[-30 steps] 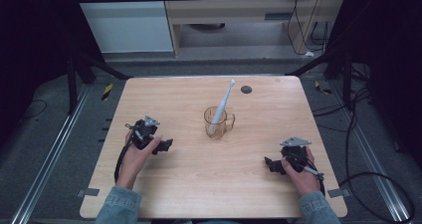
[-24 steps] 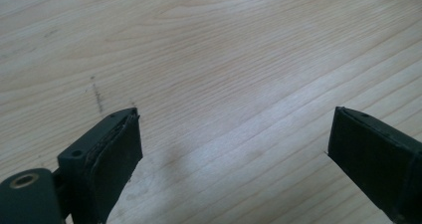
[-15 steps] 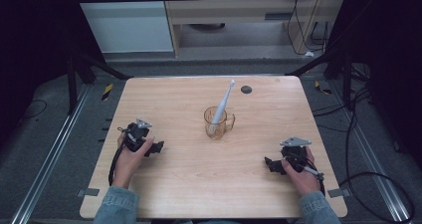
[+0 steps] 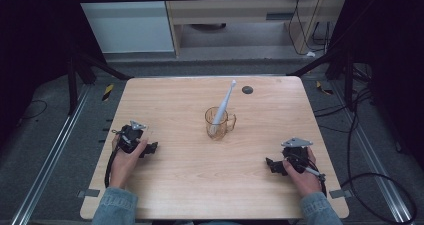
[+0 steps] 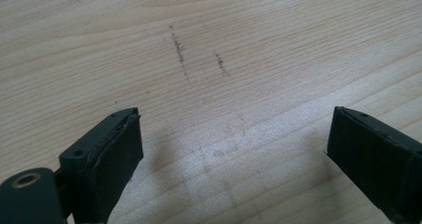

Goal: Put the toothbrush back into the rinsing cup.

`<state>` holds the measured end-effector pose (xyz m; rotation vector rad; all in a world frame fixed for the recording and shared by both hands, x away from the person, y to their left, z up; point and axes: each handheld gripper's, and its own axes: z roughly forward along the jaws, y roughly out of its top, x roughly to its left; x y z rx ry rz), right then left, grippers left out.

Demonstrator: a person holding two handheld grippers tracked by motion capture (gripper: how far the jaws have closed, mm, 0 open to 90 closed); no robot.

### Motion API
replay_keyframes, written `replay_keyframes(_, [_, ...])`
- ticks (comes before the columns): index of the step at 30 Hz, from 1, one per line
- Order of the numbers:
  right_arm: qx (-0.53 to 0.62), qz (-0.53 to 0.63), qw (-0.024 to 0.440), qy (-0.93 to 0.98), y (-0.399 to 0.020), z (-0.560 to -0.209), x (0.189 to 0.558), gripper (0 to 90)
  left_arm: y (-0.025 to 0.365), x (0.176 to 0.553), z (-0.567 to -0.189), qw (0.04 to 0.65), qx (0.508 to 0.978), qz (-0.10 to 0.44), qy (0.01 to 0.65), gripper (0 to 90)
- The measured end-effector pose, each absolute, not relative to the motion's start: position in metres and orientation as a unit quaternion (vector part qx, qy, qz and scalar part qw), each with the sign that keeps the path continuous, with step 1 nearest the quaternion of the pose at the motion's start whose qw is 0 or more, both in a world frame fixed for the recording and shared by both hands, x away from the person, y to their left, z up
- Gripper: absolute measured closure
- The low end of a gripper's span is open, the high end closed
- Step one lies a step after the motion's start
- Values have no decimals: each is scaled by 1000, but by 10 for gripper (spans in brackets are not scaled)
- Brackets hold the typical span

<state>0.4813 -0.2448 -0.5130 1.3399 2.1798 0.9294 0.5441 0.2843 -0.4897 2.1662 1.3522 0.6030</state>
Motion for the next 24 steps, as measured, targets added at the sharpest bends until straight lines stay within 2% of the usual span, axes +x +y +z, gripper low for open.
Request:
replay_keyframes(14, [481, 334, 208, 783, -245, -513, 481, 3, 286, 551, -500, 293, 798, 196, 489, 41])
replay_keyframes(19, [482, 334, 208, 783, -245, -513, 481, 4, 286, 553, -505, 313, 795, 200, 479, 0])
replay_keyframes(24, [481, 334, 208, 784, -245, -513, 481, 4, 287, 553, -507, 326, 790, 207, 477, 0])
